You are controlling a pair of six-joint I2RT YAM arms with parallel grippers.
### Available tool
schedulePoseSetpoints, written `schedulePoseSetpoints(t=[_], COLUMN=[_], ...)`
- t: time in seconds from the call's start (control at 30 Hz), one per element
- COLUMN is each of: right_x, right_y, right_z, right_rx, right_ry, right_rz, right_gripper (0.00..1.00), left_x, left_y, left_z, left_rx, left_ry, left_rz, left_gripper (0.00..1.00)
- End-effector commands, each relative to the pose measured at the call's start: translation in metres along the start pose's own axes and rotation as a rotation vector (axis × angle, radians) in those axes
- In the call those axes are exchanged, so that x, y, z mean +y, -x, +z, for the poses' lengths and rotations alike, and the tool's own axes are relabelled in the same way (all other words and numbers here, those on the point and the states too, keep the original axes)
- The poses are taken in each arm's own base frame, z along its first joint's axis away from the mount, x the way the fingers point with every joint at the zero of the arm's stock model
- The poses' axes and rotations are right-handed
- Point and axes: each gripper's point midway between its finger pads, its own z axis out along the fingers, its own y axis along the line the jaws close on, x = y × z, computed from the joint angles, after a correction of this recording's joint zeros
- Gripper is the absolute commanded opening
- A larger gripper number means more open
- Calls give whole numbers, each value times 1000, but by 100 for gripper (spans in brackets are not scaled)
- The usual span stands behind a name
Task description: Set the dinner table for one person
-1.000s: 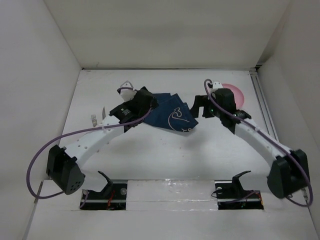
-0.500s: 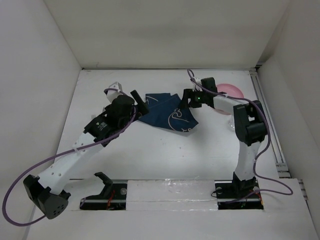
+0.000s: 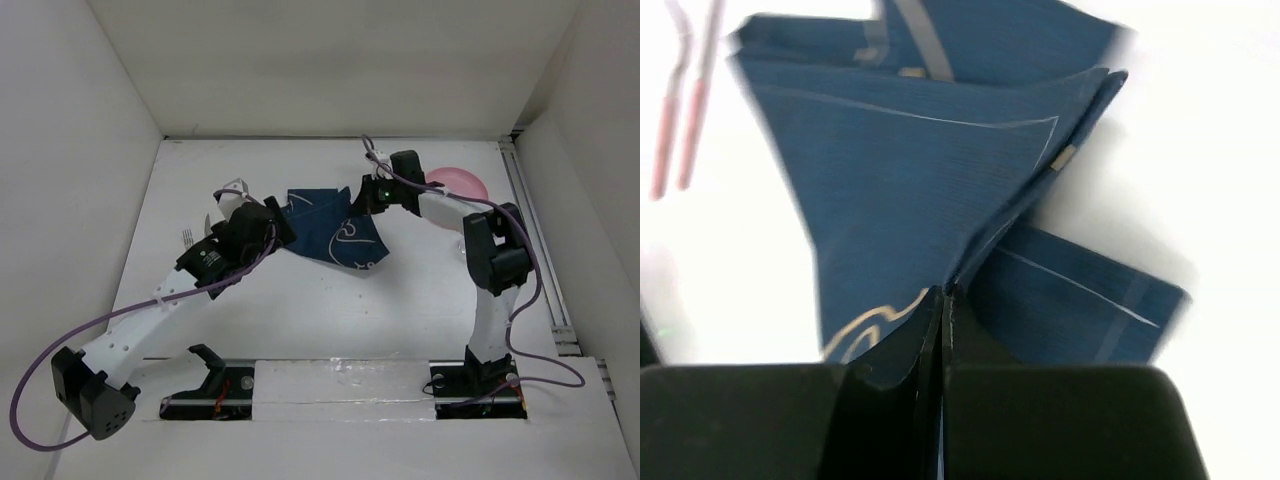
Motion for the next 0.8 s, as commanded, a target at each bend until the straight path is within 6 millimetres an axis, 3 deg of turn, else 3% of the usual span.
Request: schedulePoseSetpoints(t=[0.0,0.03,0.1,0.13,0.23,0.27,0.43,0.63,0.73,0.77], right_x=[81,94,146,141,187,190,249,280,281,281], right_y=[36,36,23,18,-14,-16,-80,-150,-174,-187], right_z=[-22,-24,-32,-30,-35,-36,-42,-38,-35,-36], right_rx=[-111,-119,-122,-115,-89,-87,-23,106,149,180], right_ry=[179,208,292,278,369,387,535,640,628,627], right_rz=[-219,-260,-386,-394,-511,-530,-691,-724,-732,-742], right_gripper=[0,0,0,0,0,0,1,6,9,15], left_x=[5,5,15,17,28,30,49,66,69,70], left_y=[5,7,9,13,19,17,23,24,25,26], left_z=[7,7,10,8,6,5,-9,-25,-30,-30], left_rx=[-47,-60,-89,-102,-148,-143,-191,-232,-238,-248], left_ry=[36,45,105,116,178,189,244,217,205,210], left_rz=[-49,-90,-155,-154,-225,-244,-341,-402,-419,-418], left_gripper=[100,100,100,100,100,100,100,100,100,100])
